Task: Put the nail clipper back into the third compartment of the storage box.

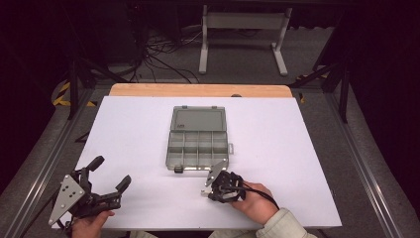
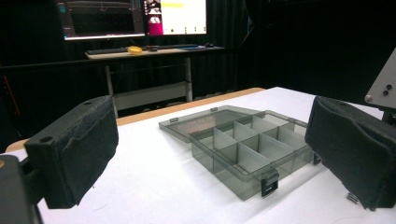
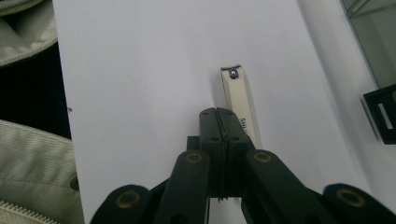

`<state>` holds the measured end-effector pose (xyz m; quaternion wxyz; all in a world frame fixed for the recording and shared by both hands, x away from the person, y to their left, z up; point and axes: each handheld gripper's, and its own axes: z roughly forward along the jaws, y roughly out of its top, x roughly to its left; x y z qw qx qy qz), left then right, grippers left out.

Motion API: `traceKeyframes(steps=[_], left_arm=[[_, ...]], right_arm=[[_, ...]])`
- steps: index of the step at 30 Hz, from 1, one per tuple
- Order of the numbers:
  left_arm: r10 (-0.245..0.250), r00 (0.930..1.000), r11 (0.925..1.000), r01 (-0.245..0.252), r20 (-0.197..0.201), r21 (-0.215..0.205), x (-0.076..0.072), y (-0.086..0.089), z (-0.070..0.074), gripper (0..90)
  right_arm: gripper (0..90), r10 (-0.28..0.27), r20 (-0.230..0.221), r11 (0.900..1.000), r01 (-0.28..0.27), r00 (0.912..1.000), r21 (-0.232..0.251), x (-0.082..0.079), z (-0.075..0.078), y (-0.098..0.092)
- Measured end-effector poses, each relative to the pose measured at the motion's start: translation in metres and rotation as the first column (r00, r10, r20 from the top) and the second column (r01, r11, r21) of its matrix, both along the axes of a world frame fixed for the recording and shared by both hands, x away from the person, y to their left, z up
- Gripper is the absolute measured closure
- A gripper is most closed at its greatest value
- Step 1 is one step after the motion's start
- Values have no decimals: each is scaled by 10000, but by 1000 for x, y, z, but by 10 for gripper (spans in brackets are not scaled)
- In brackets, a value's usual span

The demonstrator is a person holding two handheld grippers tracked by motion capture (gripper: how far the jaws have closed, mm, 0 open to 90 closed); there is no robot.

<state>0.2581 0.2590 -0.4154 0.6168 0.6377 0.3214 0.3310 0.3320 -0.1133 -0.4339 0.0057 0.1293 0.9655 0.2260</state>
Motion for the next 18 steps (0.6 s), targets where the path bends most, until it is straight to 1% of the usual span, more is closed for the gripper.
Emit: traceKeyframes(steps=[5,6,7,15,18], left_arm=[[-45,10000,10000,45,-15,32,0,0,0,38],[-48,10000,10000,49,-34,25,0,0,0,38],[-49,10000,10000,49,-37,28,0,-1,0,38],[-56,10000,10000,56,-35,33,0,-1,0,39],[-42,10000,10000,42,-22,-12,0,0,0,39]], right_arm=[[900,-12,-3,10000,12,10000,11,0,0,0],[900,-99,-15,9999,99,9999,24,0,0,0],[900,-33,-44,10000,33,10000,34,1,0,0],[900,-35,11,10000,35,10000,16,0,0,-1],[900,1,-21,9999,-1,10000,141,-2,2,-1]])
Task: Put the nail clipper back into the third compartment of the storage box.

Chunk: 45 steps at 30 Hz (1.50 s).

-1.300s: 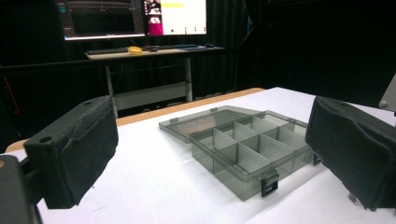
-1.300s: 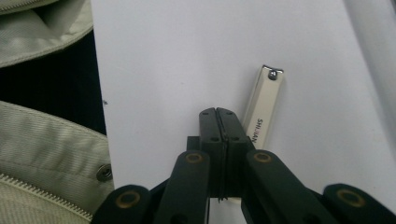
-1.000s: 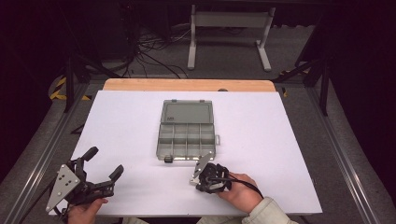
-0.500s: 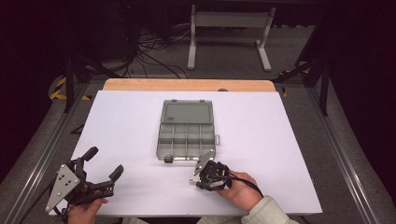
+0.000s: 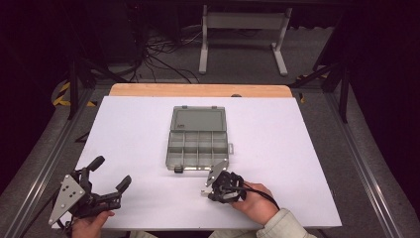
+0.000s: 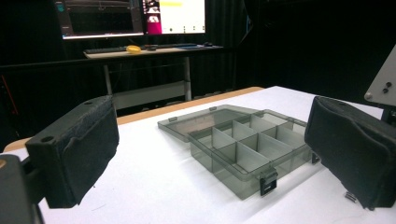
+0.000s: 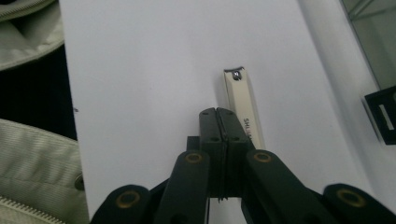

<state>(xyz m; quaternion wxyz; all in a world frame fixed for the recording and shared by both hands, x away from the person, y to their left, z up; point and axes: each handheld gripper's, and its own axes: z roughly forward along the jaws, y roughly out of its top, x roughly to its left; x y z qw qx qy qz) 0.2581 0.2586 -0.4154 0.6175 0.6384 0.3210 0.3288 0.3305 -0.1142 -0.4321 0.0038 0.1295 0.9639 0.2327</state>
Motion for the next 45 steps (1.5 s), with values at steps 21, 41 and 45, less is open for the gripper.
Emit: traceKeyframes(steps=[21,41,45], left_arm=[[-6,10000,10000,6,-1,46,0,0,0,39],[1,10000,10000,-1,-7,37,0,0,0,41],[-4,10000,10000,4,-3,60,0,0,0,44]], right_arm=[[143,-201,1081,9974,124,9939,713,0,25,8],[445,343,580,9986,-319,9977,-417,13,3,22],[578,541,451,9975,-519,9975,-484,13,1,23]])
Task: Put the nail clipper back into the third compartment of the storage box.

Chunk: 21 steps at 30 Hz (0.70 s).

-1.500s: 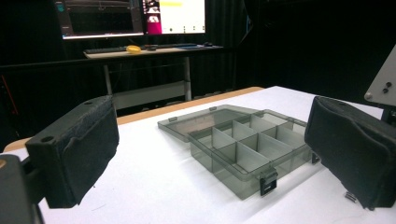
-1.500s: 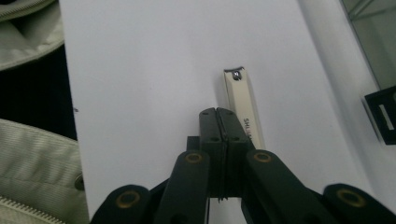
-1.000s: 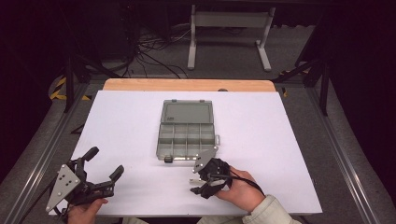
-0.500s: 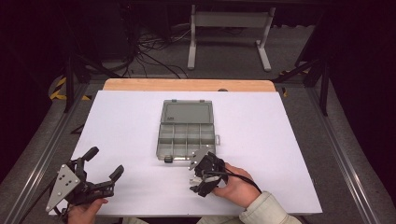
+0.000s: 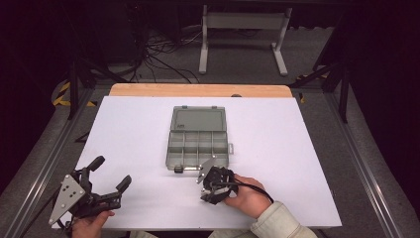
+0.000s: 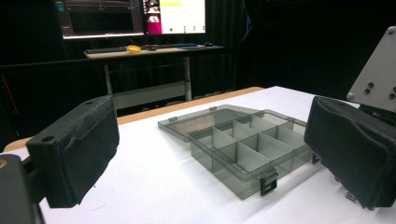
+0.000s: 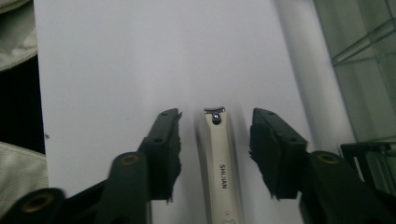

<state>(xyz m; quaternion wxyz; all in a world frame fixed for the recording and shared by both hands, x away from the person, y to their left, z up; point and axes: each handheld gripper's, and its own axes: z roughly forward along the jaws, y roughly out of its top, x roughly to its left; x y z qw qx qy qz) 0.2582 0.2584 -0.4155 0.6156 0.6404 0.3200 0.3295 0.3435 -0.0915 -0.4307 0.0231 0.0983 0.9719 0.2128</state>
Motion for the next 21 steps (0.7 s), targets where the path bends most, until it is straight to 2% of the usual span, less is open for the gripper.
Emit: traceKeyframes(steps=[1,3,6,8,10,13,21], left_arm=[[-5,10000,10000,5,12,6,0,0,0,45],[-1,10000,10000,1,12,12,0,0,0,45],[15,10000,10000,-15,13,1,0,0,0,46],[14,10000,10000,-14,23,-5,0,0,0,46],[15,10000,10000,-15,28,-5,0,0,0,45],[18,10000,10000,-18,18,3,0,0,0,45],[14,10000,10000,-14,30,-2,0,0,0,45]], right_arm=[[603,35,67,10000,-35,10000,31,1,-1,0],[638,6,-100,10000,-6,9999,-53,0,-1,0],[670,51,-37,10000,-51,10000,14,1,-2,-1],[741,43,34,9999,-43,10000,119,2,-3,-2],[764,185,44,9998,-186,9998,96,2,-2,-3],[771,41,89,10000,-41,10000,47,-1,-2,-2],[778,228,277,9997,-230,9994,80,-1,-3,-2]])
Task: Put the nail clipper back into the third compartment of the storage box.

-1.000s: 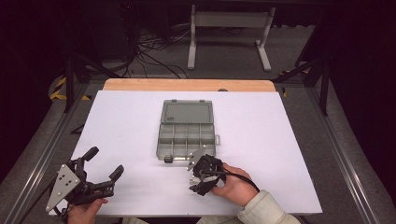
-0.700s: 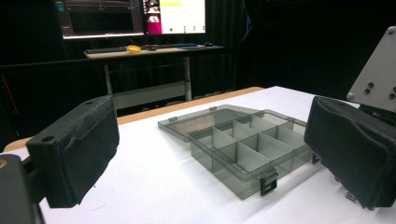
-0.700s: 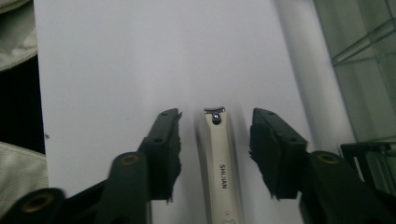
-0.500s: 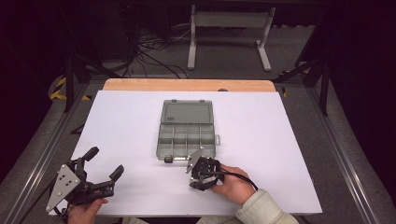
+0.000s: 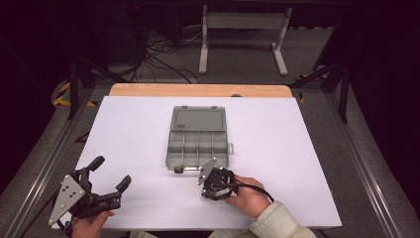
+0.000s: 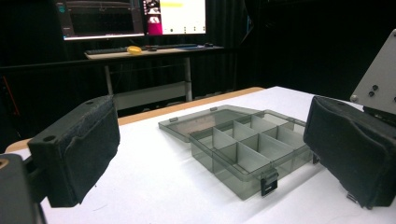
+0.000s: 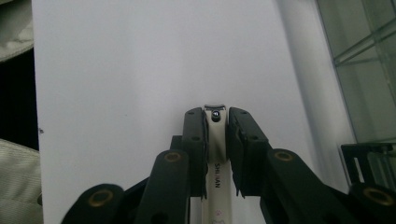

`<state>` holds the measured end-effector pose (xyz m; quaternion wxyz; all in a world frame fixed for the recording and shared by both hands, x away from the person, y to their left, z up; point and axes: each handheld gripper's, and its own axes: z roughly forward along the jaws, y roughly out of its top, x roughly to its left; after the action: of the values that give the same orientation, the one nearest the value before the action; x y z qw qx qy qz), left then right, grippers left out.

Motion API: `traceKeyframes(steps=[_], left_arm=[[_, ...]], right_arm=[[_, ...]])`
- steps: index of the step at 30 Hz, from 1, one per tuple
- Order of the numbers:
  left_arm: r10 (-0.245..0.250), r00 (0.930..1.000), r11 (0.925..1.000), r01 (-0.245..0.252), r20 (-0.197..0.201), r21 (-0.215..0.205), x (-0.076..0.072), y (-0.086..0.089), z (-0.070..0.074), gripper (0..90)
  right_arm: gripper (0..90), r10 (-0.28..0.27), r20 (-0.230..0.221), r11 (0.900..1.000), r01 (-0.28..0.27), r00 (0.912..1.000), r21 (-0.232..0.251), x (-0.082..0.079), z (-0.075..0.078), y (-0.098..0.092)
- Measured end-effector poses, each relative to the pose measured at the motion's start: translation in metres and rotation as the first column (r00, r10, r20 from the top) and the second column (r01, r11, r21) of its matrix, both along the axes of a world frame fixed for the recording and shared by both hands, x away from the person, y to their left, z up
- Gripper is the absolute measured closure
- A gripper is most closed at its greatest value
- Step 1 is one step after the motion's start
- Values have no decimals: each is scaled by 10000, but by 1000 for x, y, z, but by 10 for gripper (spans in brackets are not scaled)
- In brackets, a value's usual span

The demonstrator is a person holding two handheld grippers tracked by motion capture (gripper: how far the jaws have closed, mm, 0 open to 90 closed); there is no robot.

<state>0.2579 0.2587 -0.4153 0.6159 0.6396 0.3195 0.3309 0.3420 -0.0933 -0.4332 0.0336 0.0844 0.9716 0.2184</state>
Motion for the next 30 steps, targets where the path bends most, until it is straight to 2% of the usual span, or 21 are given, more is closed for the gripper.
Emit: traceKeyframes(steps=[3,4,7,16,18,25,26,27,30], left_arm=[[12,10000,10000,-12,-2,-11,0,0,0,45],[8,10000,10000,-8,0,-11,0,0,0,46],[3,10000,10000,-3,-26,-24,0,0,0,45],[14,10000,10000,-14,1,-9,0,0,0,45],[2,10000,10000,-2,4,8,0,0,0,45],[17,10000,10000,-17,0,-18,0,0,0,45],[6,10000,10000,-6,0,-7,0,0,0,45],[8,10000,10000,-8,8,-17,0,0,0,45],[21,10000,10000,-21,-11,-19,0,0,0,46]], right_arm=[[778,-113,12,9999,113,9999,-58,-1,1,0],[779,-92,265,10000,91,9996,22,-2,2,0],[779,-7,596,9997,-8,9982,250,-6,10,0],[780,-128,499,9930,68,9987,1179,-11,39,-9],[780,-144,520,9922,79,9985,1241,-11,42,-9],[779,-265,623,9836,149,9977,1797,-9,59,-13],[779,-204,654,9810,73,9977,1939,-8,62,-15],[779,-332,666,9735,171,9972,2282,-7,67,-17],[779,-525,728,9668,325,9960,2534,-6,73,-19]])
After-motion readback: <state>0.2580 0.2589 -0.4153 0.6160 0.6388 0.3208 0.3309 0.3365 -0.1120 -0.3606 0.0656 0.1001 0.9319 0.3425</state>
